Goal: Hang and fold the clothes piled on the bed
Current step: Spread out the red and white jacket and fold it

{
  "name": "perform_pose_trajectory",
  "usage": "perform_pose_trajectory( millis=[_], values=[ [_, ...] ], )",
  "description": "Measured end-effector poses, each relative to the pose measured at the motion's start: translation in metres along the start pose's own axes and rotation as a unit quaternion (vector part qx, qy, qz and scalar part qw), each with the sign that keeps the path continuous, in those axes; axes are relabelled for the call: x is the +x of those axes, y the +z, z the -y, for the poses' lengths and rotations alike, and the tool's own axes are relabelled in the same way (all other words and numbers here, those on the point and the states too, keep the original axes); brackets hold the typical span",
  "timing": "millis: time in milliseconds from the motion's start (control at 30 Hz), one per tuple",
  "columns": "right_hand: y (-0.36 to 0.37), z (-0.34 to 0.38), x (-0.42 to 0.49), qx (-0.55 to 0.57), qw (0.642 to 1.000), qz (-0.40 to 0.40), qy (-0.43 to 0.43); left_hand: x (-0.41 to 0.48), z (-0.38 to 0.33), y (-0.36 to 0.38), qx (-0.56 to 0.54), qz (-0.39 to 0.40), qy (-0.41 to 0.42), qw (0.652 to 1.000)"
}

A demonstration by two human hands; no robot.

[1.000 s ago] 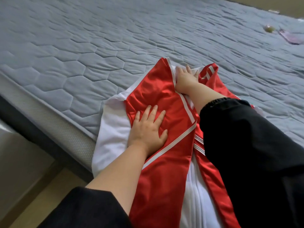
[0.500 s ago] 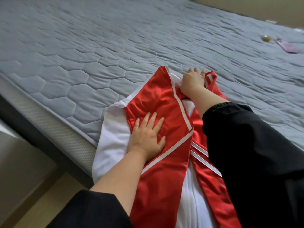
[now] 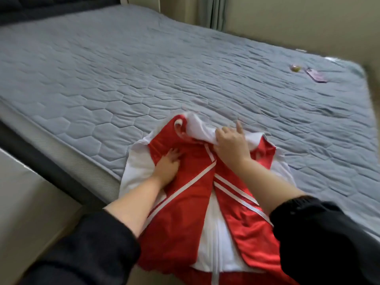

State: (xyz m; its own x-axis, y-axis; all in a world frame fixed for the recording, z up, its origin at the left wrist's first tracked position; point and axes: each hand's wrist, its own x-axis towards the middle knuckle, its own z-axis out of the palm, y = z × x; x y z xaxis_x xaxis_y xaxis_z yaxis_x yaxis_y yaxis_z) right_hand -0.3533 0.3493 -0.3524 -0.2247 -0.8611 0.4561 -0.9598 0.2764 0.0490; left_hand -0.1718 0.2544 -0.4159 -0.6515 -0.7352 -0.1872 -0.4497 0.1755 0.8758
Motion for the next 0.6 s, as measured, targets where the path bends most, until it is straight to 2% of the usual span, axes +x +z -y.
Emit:
perform_pose_trajectory(
  millis=[33, 67, 100, 133, 200, 233, 267, 300, 333, 367, 433, 467, 500, 533, 600],
  values=[
    [-0.005, 0.003, -0.013, 0.023, 0.999, -0.001, -0.03, -0.006, -0.014, -0.01, -0.211, -0.013, -0.039, 0.977],
    [-0.01, 0.006, -0.026, 0.05, 0.997, 0.005, -0.065, -0.01, -0.025, -0.018, -0.377, -0.037, -0.073, 0.923],
    [-0.012, 0.009, -0.038, 0.073, 0.992, 0.02, -0.101, -0.013, -0.031, -0.026, -0.464, -0.04, -0.103, 0.879],
    [-0.013, 0.011, -0.052, 0.087, 0.987, 0.037, -0.133, -0.015, -0.037, -0.031, -0.474, -0.035, -0.132, 0.87],
    [-0.011, 0.011, -0.077, 0.125, 0.979, 0.067, -0.147, -0.021, -0.046, -0.032, -0.362, -0.03, -0.194, 0.911],
    [-0.01, 0.008, -0.085, 0.15, 0.979, 0.067, -0.118, -0.023, -0.048, -0.027, -0.291, -0.031, -0.222, 0.93],
    [-0.01, 0.004, -0.09, 0.169, 0.983, 0.046, -0.057, -0.025, -0.05, -0.021, -0.235, -0.03, -0.24, 0.942],
    [-0.009, -0.001, -0.093, 0.185, 0.982, 0.013, 0.039, -0.025, -0.05, -0.015, -0.201, -0.027, -0.248, 0.947],
    [-0.008, -0.009, -0.094, 0.2, 0.966, -0.02, 0.161, -0.027, -0.049, -0.01, -0.197, -0.028, -0.253, 0.947],
    [-0.008, -0.019, -0.094, 0.22, 0.928, -0.034, 0.3, -0.029, -0.047, -0.006, -0.206, -0.037, -0.259, 0.943],
    [-0.012, -0.034, -0.092, 0.283, 0.788, 0.041, 0.545, -0.034, -0.041, -0.002, -0.24, -0.049, -0.284, 0.927],
    [-0.011, -0.038, -0.092, 0.331, 0.723, 0.092, 0.599, -0.037, -0.039, -0.001, -0.262, -0.048, -0.294, 0.918],
    [-0.011, -0.04, -0.092, 0.386, 0.683, 0.124, 0.608, -0.04, -0.038, 0.0, -0.284, -0.042, -0.298, 0.91],
    [-0.01, -0.042, -0.091, 0.426, 0.665, 0.122, 0.601, -0.043, -0.039, -0.002, -0.305, -0.039, -0.296, 0.904],
    [-0.015, -0.043, -0.088, 0.454, 0.663, 0.066, 0.591, -0.046, -0.039, -0.006, -0.34, -0.052, -0.28, 0.896]
  ],
)
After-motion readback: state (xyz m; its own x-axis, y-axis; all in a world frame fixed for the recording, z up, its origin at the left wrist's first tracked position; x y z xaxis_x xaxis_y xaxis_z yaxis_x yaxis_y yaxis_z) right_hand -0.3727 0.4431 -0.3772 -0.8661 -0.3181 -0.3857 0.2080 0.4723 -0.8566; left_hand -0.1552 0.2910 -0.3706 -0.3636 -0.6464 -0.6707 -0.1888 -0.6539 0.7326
